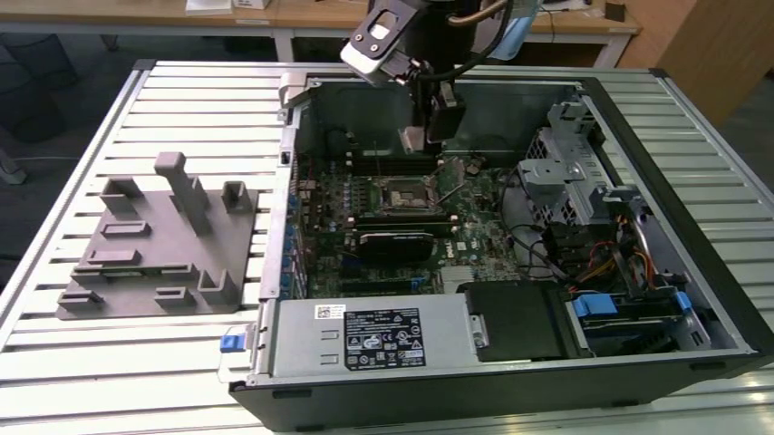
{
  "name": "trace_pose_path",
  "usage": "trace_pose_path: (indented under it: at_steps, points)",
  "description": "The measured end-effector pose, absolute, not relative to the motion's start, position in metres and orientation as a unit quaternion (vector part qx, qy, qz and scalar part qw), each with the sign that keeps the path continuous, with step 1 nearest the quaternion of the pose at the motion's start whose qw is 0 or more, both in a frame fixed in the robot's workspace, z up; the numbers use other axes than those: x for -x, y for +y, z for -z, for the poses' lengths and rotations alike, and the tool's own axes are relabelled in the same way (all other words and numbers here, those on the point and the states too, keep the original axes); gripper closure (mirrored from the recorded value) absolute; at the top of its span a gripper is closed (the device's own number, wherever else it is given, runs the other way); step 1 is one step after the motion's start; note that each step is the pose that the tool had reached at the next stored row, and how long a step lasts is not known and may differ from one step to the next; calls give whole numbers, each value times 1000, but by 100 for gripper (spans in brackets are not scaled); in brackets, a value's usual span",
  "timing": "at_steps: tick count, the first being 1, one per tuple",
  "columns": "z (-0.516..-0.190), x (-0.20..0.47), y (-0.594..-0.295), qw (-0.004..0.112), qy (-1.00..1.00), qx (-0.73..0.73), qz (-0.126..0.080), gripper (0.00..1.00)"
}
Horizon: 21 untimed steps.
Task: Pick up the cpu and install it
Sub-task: 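Place the cpu into insertion slot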
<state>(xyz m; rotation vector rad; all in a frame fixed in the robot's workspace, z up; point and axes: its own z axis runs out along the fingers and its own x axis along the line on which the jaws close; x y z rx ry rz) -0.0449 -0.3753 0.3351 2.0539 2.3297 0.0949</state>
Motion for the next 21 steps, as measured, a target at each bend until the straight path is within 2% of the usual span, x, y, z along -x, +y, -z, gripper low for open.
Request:
trace_pose_path:
  at_steps: [21]
  points:
    - [-313, 44, -374, 17, 750, -661, -31, 47]
